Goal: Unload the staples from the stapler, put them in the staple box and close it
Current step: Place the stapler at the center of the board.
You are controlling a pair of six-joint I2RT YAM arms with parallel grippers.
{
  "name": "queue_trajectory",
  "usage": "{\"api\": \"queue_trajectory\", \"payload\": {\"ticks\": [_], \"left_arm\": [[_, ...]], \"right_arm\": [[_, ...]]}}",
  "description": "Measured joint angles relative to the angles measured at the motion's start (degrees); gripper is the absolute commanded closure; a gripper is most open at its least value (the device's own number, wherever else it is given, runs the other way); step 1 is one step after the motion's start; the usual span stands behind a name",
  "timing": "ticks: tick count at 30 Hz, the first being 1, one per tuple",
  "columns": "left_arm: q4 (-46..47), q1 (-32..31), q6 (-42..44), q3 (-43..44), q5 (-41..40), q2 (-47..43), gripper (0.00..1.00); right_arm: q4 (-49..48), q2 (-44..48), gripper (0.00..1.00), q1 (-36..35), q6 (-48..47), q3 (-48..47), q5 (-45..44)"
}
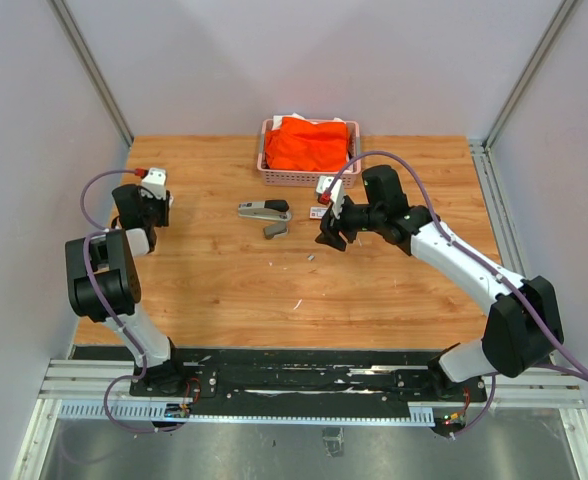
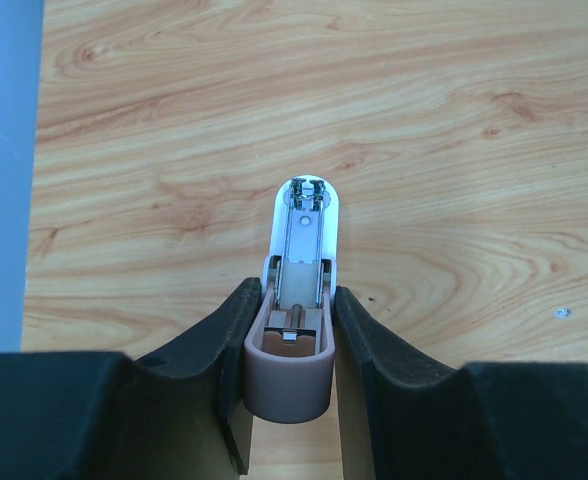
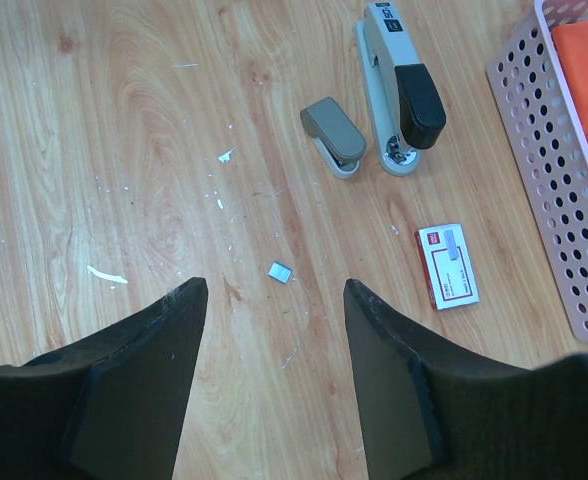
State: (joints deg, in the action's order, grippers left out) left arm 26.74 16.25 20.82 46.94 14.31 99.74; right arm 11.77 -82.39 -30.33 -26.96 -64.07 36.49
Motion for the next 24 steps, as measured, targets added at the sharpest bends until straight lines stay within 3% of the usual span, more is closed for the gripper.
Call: {"api": "queue_trajectory", "payload": {"ticks": [10, 24], "left_arm": [[-0.3, 0.9, -3.1, 0.3, -0.2, -0.3, 0.77], [-3.3, 5.2, -3.3, -4.9, 1.8, -9.4, 0.78]], "right_arm": [[-0.4, 0.3, 0.41, 0.2, 0.0, 0.5, 0.7], [-1.2, 1.0, 0.41, 0.9, 0.0, 1.0, 1.5]]}}
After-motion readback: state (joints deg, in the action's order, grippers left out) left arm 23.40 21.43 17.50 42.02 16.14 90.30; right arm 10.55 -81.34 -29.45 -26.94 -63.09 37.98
